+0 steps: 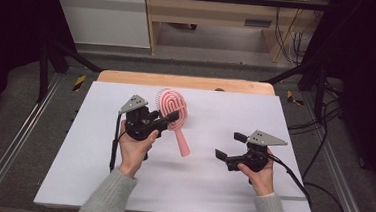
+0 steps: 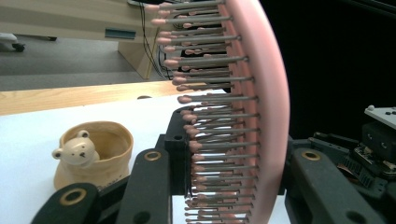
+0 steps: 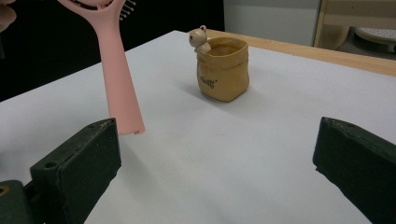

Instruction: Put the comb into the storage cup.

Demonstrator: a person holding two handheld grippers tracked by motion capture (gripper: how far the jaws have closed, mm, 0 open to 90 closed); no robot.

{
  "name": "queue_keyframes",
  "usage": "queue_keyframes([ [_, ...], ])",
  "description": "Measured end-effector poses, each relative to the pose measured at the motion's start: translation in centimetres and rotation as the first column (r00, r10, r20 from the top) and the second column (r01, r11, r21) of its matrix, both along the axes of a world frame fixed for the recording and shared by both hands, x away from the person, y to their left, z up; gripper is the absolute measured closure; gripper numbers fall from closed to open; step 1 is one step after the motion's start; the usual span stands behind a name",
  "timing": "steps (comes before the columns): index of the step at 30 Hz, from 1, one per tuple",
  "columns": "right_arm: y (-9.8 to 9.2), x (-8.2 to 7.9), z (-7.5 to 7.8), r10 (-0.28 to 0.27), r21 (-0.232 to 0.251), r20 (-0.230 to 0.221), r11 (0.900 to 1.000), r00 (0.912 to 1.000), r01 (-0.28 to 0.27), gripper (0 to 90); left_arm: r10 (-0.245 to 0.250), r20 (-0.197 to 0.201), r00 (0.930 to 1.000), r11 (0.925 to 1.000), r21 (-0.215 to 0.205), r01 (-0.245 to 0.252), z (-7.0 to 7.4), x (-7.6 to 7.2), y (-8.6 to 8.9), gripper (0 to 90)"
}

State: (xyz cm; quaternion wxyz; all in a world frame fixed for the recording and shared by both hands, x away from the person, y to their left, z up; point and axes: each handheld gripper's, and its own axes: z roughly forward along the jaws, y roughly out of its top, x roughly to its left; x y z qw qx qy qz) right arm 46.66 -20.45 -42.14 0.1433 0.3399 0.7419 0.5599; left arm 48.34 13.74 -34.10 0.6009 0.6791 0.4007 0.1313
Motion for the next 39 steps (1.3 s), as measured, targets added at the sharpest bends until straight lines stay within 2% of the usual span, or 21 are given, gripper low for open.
queue_keyframes([
  [10, -2.2, 0.2, -0.6, 0.008, -0.003, -0.028, 1.0, 0.9996, -0.008, 0.5, 0.018, 0.012, 0.9998, 0.9998, 0.009, -0.018, 0.9, 0.1, 1.0, 62.9],
  [21, -4.1, 0.5, -1.4, -0.007, -0.034, -0.047, 0.999, 0.9989, 0.005, 0.3, 0.04, 0.028, 0.9988, 0.9992, 0.004, -0.04, 2.0, 0.3, 2.0, 62.9],
  [27, -5.1, 0.5, -1.6, -0.022, -0.027, -0.052, 0.999, 0.9984, 0.02, 0.3, 0.044, 0.035, 0.9984, 0.999, 0.009, -0.045, 2.3, 0.4, 2.2, 62.9],
  [39, -5.6, 0.5, -1.8, -0.025, -0.037, -0.059, 0.999, 0.9979, 0.023, 0.3, 0.052, 0.035, 0.998, 0.9983, 0.022, -0.053, 2.7, 1.2, 2.7, 62.9],
])
